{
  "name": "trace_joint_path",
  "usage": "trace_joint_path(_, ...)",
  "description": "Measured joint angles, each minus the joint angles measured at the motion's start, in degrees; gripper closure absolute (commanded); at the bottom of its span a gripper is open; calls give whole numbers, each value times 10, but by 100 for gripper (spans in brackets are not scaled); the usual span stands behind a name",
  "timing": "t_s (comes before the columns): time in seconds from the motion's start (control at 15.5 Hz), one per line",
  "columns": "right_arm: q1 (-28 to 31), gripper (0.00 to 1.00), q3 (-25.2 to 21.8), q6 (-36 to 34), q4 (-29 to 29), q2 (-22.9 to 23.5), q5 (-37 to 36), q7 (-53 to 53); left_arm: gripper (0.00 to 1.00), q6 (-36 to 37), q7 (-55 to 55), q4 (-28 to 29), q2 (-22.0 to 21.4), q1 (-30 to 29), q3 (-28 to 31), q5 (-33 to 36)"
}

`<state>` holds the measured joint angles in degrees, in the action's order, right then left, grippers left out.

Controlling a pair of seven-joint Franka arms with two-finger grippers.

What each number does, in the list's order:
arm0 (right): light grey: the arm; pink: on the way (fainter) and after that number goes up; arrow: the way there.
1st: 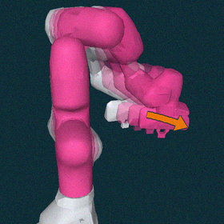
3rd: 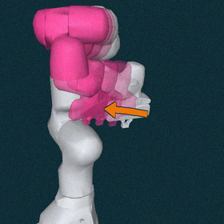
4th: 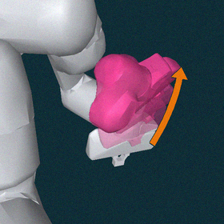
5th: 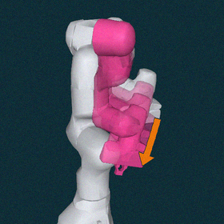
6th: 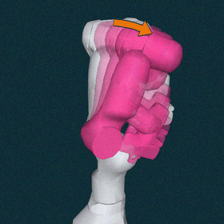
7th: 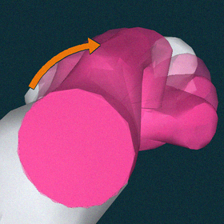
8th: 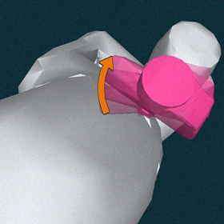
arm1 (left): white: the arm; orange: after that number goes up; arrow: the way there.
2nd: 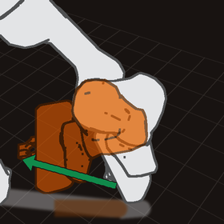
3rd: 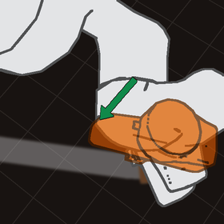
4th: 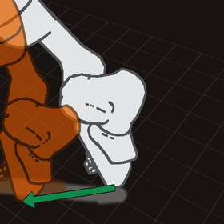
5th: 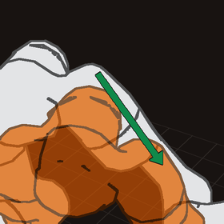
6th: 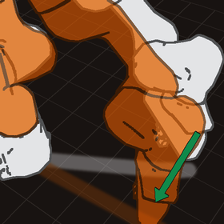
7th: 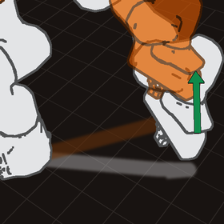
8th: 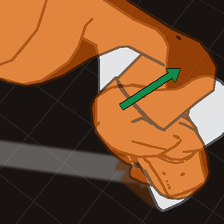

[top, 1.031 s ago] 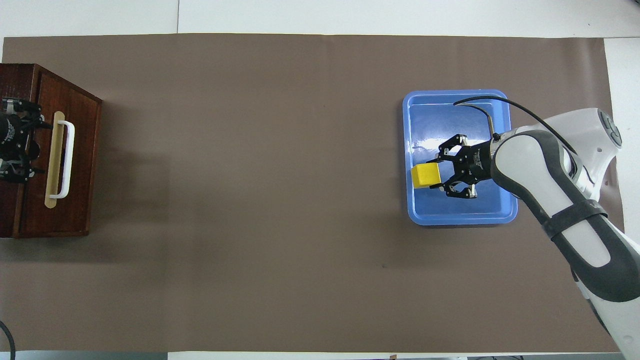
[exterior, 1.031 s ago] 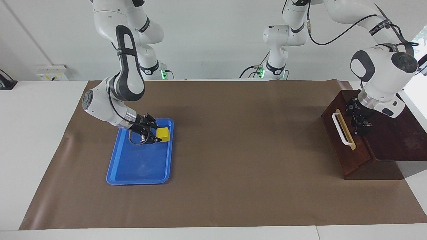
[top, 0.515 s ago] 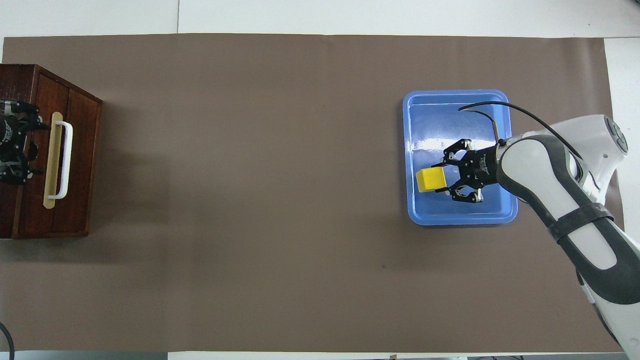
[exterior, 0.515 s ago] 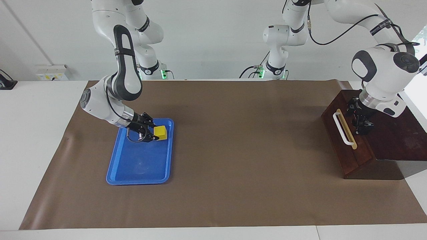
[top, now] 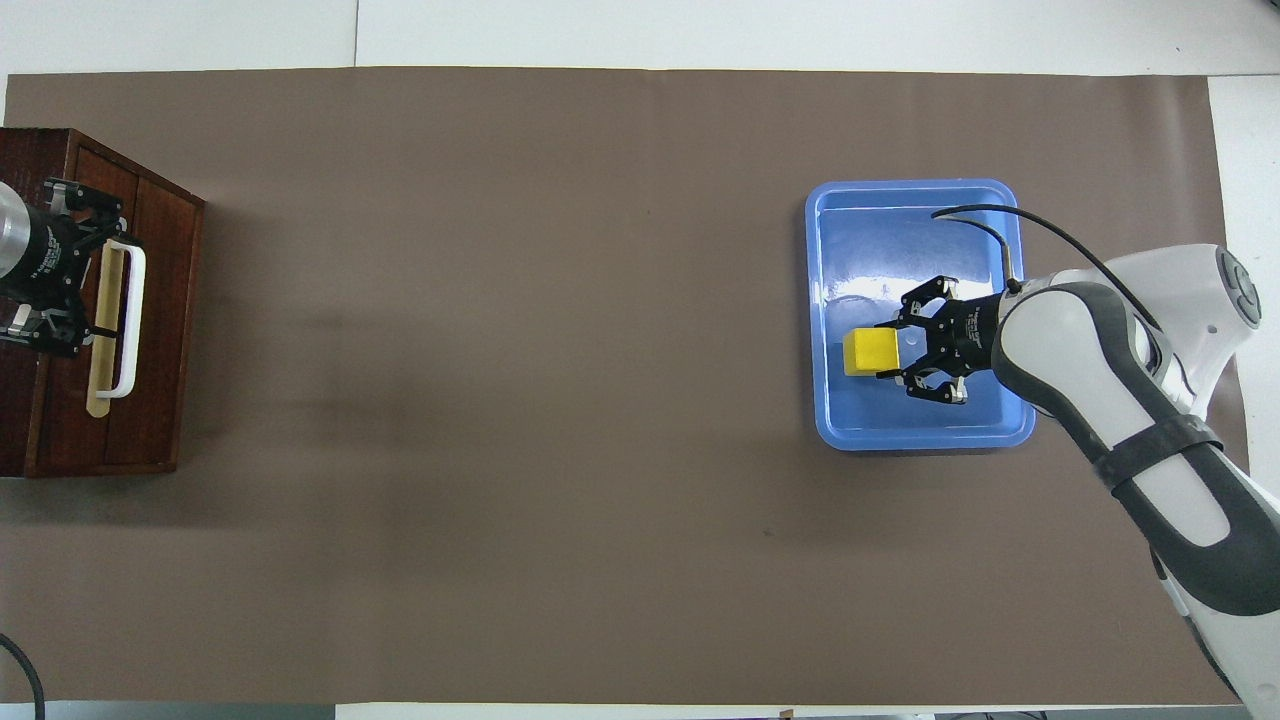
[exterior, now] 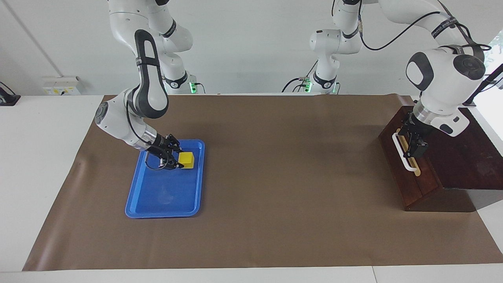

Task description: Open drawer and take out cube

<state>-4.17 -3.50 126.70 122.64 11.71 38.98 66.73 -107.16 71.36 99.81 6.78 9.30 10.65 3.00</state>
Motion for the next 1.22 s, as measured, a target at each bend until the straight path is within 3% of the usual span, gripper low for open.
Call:
trace_joint_path(0.26,0,100,1,4,22,-7,0,0,0,73,-113,-27,-33,1,-33,-22)
trace_joint_path(0.71,-14,100,2,28,75,-42,7,-2,0,178,-461,-77,-44,-1,-33,-40)
trace_joint_path(0.97,-15,98,2,43,81,-44,10,-3,0,213,-563,-82,-45,-22,-96,-40)
trace_joint_path(1.03,-15,60,2,46,82,-44,10,-3,0,218,-568,-82,-45,-23,-106,-40)
trace_joint_path(1.1,-15,34,2,49,82,-44,10,-3,0,222,-572,-84,-45,-23,-113,-40)
trace_joint_path(1.16,-15,22,2,50,83,-44,10,-3,0,224,-579,-89,-45,-23,-115,-40)
trace_joint_path(1.22,-14,20,2,51,83,-44,10,-3,0,225,-591,-97,-45,-23,-116,-40)
